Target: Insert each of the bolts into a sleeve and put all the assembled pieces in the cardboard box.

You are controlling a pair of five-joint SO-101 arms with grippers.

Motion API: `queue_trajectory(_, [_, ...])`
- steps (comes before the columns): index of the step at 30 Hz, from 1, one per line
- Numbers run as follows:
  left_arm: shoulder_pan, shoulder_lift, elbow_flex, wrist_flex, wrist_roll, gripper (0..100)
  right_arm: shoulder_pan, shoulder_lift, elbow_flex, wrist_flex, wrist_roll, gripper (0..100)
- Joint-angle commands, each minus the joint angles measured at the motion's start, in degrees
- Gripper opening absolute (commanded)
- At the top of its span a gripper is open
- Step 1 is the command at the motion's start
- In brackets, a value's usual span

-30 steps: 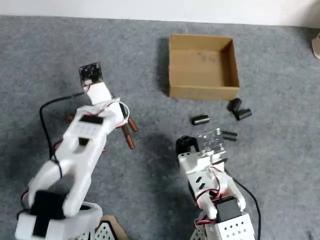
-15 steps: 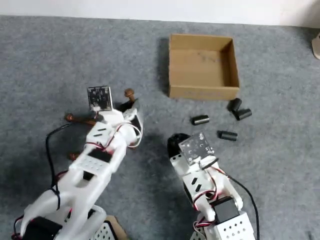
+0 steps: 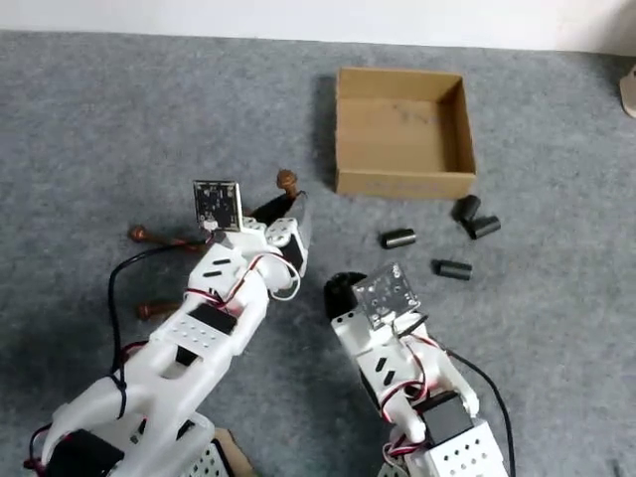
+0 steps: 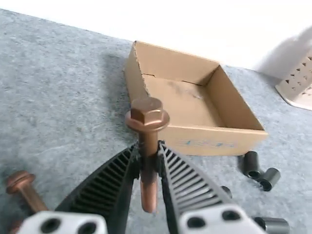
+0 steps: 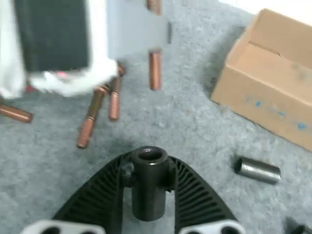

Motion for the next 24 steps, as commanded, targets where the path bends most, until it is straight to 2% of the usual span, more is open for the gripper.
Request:
queue_trajectory(1, [1.27, -2.86, -4.44, -1.23, 4.22, 1, -2.51, -1.45, 6.46, -3.74, -0.35, 0.5])
queue_trajectory(5, [-0.13, -2.95, -7.69, 2.73, 10.9, 1, -2.51, -1.45, 6.46, -5.23, -0.18, 0.5])
queue_trajectory(10, [-1.1, -3.03, -14.46, 16.53, 14.51, 1, -2.33, -1.45, 6.29, -9.19, 8.88, 0.5])
queue_trajectory(13, [-0.92, -6.46, -15.69, 22.24, 14.24, 1, -2.33, -0.84, 6.29, -9.1, 5.45, 0.5])
queue_trajectory(18, [-0.13, -21.67, -12.26, 25.49, 11.87, 1, -2.33, -0.84, 6.29, -9.1, 5.1, 0.5])
queue_trajectory(21, [3.47, -33.45, -5.41, 25.49, 7.12, 1, -2.33, -0.84, 6.29, -9.01, 5.01, 0.5])
queue_trajectory(24, [7.69, -43.74, 1.89, 25.49, 6.68, 1, -2.33, -0.84, 6.29, -9.01, 5.1, 0.5])
